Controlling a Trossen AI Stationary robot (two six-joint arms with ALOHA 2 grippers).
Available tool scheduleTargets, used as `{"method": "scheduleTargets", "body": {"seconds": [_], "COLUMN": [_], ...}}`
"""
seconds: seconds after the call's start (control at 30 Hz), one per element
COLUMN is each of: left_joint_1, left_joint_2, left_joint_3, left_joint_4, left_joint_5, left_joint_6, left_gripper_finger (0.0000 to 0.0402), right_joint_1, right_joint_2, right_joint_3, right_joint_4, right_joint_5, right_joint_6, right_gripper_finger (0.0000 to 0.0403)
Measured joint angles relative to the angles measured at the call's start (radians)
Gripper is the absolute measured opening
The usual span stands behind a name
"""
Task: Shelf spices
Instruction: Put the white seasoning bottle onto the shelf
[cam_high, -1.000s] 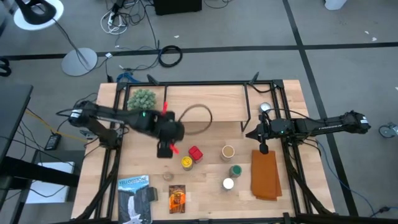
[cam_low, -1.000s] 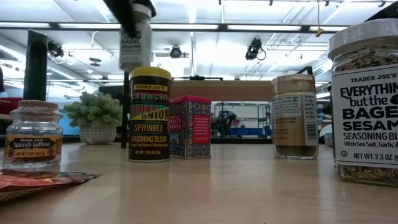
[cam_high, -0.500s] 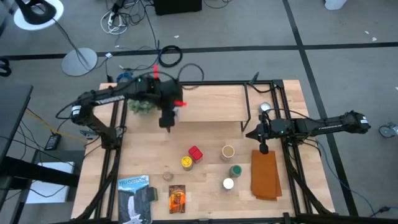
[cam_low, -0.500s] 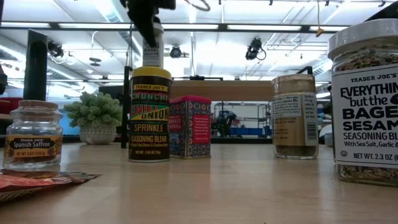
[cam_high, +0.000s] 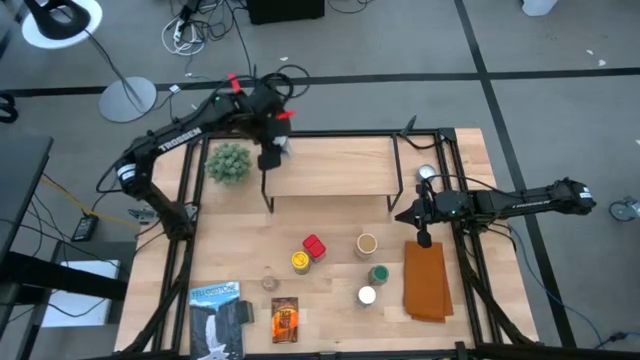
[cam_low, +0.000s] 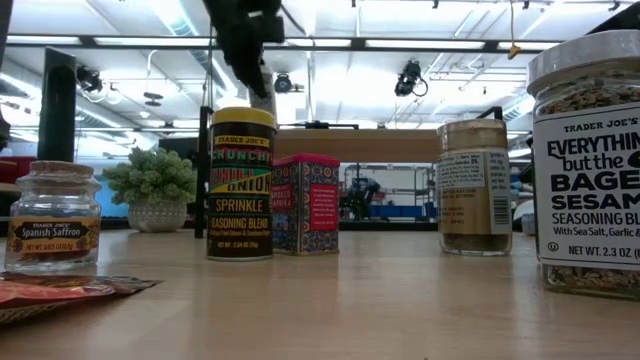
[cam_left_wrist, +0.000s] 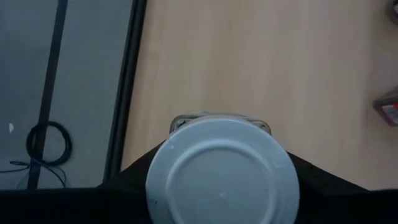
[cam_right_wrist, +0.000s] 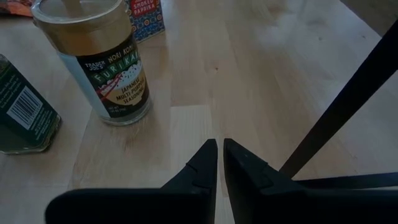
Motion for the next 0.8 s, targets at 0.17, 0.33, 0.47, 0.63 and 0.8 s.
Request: {"method": "scheduleTargets", "body": {"seconds": [0.17,0.33,0.47,0.63,0.8], "left_joint_1": [0.047,0.074,0.076,0.075,0.075], "left_joint_2": [0.043,0.052,0.053,0.053,0.053], "left_joint_3": [0.0,0.0,0.0,0.0,0.0], "left_joint_4": [0.006,0.003,0.0,0.0,-0.003], "left_joint_5": [0.004,0.014,0.019,0.013,0.0], "left_joint_6": [0.026,0.041,0.041,0.022,0.015], "left_gripper_finger": [0.0209,0.0209,0.0209,0.0209,0.0215], "right_joint_1": [0.0,0.0,0.0,0.0,0.0], "right_joint_2": [0.0,0.0,0.0,0.0,0.0], "right_joint_3": [0.0,0.0,0.0,0.0,0.0], "right_joint_4": [0.0,0.0,0.0,0.0,0.0], "right_joint_5": [0.0,0.0,0.0,0.0,0.0], "right_joint_6": [0.0,0.0,0.0,0.0,0.0], "right_gripper_finger": [0.0027,0.0029,0.0027,0.0028,0.003]}}
